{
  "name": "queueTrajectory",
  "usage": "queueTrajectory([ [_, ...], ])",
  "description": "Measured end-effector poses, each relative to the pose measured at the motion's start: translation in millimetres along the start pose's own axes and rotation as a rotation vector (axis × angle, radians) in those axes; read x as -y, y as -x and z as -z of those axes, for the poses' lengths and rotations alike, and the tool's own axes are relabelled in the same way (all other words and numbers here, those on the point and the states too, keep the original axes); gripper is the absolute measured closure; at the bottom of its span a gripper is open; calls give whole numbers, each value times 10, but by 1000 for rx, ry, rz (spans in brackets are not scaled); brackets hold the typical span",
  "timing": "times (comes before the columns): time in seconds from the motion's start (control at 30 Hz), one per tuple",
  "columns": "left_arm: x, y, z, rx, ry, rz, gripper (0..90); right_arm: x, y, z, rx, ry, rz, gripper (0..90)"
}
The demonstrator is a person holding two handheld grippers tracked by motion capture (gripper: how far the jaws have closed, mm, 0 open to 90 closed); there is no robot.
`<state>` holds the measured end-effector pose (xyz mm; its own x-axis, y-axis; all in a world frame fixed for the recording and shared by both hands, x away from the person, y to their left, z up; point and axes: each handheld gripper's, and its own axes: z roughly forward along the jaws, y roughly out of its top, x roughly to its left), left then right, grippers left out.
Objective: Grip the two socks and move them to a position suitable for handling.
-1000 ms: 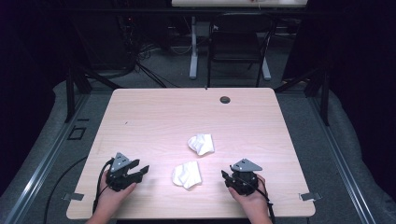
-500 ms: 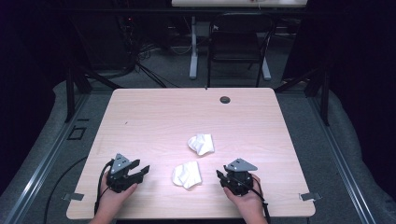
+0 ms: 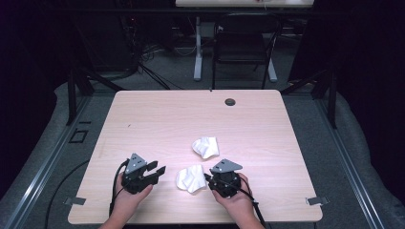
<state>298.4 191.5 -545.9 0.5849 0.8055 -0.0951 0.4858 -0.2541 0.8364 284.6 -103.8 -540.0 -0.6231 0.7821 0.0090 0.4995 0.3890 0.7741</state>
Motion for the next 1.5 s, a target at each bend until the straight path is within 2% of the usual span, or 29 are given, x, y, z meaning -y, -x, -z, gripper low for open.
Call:
queueTrajectory([
  [0.17,57,-5,-40,-15,-10,-18,580,-52,-47,-65,-16,17,-6,718],
  [0.2,81,-4,-70,-3,-5,-20,580,-67,-84,-94,-27,23,5,724],
  [0.33,77,3,-67,-7,1,-34,580,-97,-172,-176,-41,7,31,733],
  [0.57,97,-19,-60,-10,-8,-30,580,-161,-353,-303,-82,7,65,735],
  [1.0,118,-9,-46,-8,-13,-41,574,-156,-537,-457,-108,-20,129,729],
  [1.3,123,-13,-53,-13,-16,-42,574,-111,-628,-551,-67,-43,187,698],
  [1.4,124,-15,-53,-11,-17,-42,573,-95,-634,-577,-37,-68,219,718],
  [1.5,128,-15,-58,-9,-20,-40,573,-75,-640,-592,-26,-63,220,756],
])
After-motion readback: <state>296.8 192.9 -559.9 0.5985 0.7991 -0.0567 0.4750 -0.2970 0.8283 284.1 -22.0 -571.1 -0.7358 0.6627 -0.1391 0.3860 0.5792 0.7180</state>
